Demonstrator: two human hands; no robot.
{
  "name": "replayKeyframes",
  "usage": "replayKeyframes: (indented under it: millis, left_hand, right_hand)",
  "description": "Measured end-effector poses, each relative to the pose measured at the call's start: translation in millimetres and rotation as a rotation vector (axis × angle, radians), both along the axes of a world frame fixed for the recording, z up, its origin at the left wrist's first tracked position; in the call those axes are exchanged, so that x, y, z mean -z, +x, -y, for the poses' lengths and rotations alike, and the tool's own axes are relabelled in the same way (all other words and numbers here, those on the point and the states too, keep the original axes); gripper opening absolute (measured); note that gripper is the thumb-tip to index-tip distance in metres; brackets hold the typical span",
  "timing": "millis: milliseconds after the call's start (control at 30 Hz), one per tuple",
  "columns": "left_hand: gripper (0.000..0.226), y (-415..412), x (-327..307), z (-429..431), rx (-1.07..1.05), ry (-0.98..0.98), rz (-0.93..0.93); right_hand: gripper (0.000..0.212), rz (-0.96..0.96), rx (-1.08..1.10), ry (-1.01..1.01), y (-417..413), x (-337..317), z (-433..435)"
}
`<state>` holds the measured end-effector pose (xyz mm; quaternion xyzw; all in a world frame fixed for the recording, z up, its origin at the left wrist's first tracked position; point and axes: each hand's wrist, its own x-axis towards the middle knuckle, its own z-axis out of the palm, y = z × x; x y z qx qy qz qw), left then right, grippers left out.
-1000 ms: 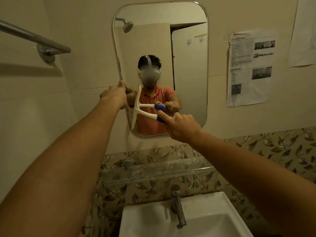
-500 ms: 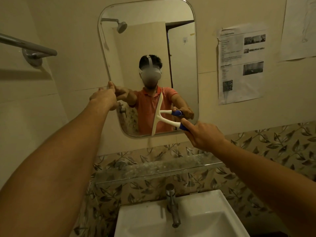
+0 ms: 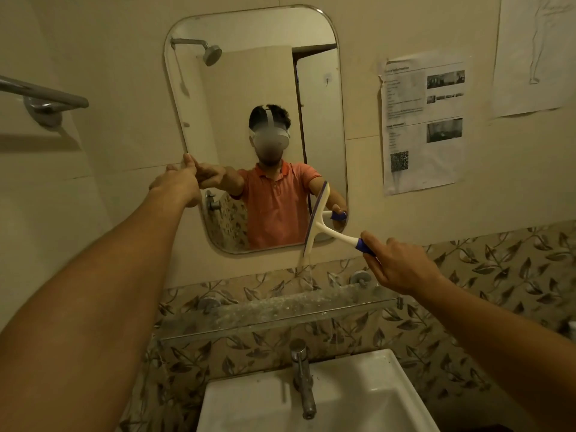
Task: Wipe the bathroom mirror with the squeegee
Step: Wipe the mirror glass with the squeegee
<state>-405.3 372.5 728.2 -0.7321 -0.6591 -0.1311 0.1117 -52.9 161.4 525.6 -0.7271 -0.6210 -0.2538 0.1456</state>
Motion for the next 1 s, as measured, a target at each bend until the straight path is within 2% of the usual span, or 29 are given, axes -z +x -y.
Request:
replayKeyframes:
  millis: [433, 633, 833, 1000]
  left_hand:
    - [0.097, -3.9, -1.8, 3.6, 0.034, -0.018, 0.016]
    - [0.096, -3.5, -1.2, 8.1, 0.048, -0.02, 0.039]
    - [0.096, -5.9, -3.6, 12.4, 0.075, -0.026, 0.049]
    - [0.093, -10.1, -3.1, 13.5, 0.098, -0.021, 0.035]
  right_hand:
    - [0.035, -0.061, 0.114, 0.042, 3.4, 15.9, 28.6]
    - [0.042, -0.149, 0.141, 0.185, -1.2, 17.8, 52.2]
    - [0.041, -0.152, 0.022, 0.359, -54.7, -33.8, 24.1]
    - [0.041, -0.243, -0.077, 0.473, -122.9, -106.2, -17.4]
